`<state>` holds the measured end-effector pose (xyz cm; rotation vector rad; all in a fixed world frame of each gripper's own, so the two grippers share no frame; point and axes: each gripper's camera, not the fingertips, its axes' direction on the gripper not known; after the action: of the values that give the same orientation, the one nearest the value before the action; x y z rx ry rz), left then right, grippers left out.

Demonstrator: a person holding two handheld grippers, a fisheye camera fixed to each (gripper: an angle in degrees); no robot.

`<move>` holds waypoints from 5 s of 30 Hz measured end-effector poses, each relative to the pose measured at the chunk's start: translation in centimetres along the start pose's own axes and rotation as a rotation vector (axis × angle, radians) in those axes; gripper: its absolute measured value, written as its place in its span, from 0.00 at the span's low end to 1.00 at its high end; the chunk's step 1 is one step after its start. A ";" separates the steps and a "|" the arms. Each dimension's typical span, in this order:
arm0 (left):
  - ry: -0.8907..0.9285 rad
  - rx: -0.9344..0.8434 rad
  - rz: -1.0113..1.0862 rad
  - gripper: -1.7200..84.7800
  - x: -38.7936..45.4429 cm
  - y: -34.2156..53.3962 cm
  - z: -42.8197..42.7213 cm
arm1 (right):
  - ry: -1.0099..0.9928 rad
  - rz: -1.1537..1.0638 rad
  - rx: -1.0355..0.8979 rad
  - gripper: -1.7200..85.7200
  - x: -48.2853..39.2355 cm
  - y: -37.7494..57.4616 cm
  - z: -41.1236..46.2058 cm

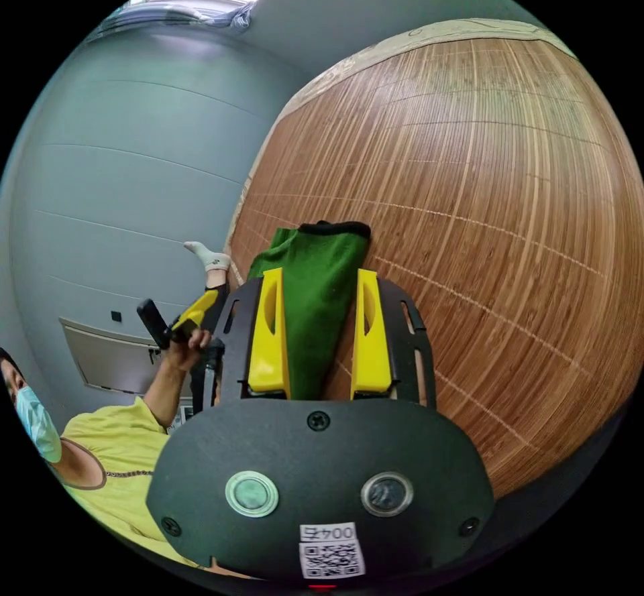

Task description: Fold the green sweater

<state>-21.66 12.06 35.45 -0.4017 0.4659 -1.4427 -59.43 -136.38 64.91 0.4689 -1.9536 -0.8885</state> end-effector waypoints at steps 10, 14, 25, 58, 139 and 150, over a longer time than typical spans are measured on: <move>0.073 -0.319 0.092 0.12 -1.8 -13.7 13.5 | -0.082 0.067 0.031 0.18 2.5 -1.3 2.1; 0.003 -0.333 0.137 0.10 -0.3 -13.9 15.5 | -0.096 0.052 0.022 0.17 2.3 -1.3 3.1; -0.150 -0.202 0.273 0.06 3.8 -10.9 16.0 | 0.141 -0.100 0.048 0.07 -1.7 0.1 6.5; -0.421 0.020 0.218 0.02 14.8 11.7 7.9 | 0.328 -0.335 0.035 0.14 -12.6 22.0 14.9; 0.909 0.019 -0.321 0.08 -9.1 11.0 -7.4 | -0.242 -0.008 0.317 0.10 -0.5 17.0 15.5; 1.230 -0.165 0.143 0.10 17.6 5.0 -3.9 | 0.197 -0.104 0.621 0.10 -10.3 31.3 -5.0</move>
<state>-18.36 -4.96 28.42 0.4552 1.5595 -1.3828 -49.04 -110.95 83.79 0.9830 -2.0085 -0.2594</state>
